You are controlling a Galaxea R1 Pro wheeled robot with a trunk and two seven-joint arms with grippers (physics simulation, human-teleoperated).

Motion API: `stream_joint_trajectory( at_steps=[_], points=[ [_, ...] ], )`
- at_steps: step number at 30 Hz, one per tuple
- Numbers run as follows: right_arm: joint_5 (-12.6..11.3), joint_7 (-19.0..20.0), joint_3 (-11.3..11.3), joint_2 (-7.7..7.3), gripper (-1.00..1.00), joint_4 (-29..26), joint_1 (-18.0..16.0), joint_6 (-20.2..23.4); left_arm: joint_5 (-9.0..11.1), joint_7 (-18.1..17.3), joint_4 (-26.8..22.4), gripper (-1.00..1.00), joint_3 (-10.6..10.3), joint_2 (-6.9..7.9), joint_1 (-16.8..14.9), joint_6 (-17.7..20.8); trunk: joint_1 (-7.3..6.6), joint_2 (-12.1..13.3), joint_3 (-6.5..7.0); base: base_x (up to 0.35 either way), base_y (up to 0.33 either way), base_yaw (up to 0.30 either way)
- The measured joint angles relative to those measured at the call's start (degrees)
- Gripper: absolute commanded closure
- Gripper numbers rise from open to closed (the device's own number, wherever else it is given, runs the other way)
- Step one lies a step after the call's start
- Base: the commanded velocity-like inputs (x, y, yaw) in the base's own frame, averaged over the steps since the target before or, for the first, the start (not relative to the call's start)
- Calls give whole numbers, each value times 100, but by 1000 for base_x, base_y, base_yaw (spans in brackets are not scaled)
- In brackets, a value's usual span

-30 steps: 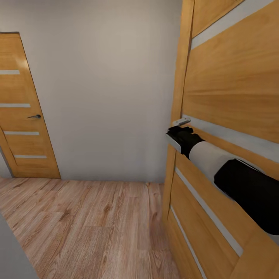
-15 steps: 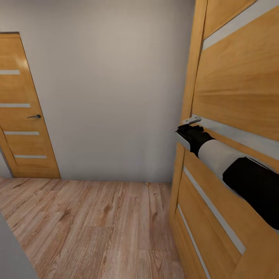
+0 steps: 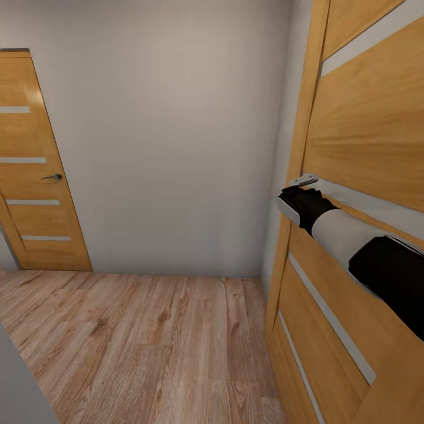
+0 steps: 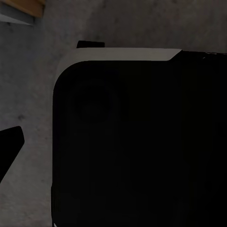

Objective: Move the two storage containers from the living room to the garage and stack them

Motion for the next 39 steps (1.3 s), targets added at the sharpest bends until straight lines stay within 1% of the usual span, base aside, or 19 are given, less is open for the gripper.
stream_joint_trajectory(
  at_steps=[3,6,9,27,29,31,32,35,36,37,38,39],
  points=[
    [12,-2,-1,-23,-100,5,-4,4,1,0,0,-100,0,0,0,1,0,0,0,0,0,0],
    [-40,-1,-73,-74,-100,-2,-30,-10,2,0,0,-100,0,0,0,1,0,0,0,0,0,0],
    [-32,0,-119,-124,-100,-17,-41,-2,1,0,0,-100,3,0,0,1,0,0,-1,0,0,0],
    [14,-5,-147,-113,-100,-6,-46,28,1,0,0,-100,2,0,0,0,0,-1,0,0,0,0],
    [114,-29,-120,-82,-100,12,-46,85,-1,0,-2,-100,7,0,2,1,0,0,0,0,0,0],
    [111,-34,-117,39,-100,8,-46,99,-1,0,-2,-100,7,0,2,1,0,0,0,0,0,0],
    [111,-43,-116,139,-100,6,-46,104,-2,0,-2,-100,7,0,1,1,0,0,0,0,0,0],
    [112,-74,-116,552,-100,-6,-44,130,-1,0,-1,-100,8,0,1,1,0,0,0,0,0,0],
    [118,-80,-114,622,-100,-6,-44,137,0,0,-2,-100,8,0,2,1,0,0,0,0,0,0],
    [115,-90,-115,748,-100,-6,-44,141,0,0,-2,-100,7,0,1,1,0,0,0,0,0,0],
    [111,-102,-116,934,-100,-7,-44,155,2,0,-1,-100,5,0,1,1,0,0,0,0,0,0],
    [116,-110,-115,1065,-100,-6,-44,178,2,0,-2,-100,4,0,1,1,0,0,0,0,0,0]
  ],
)
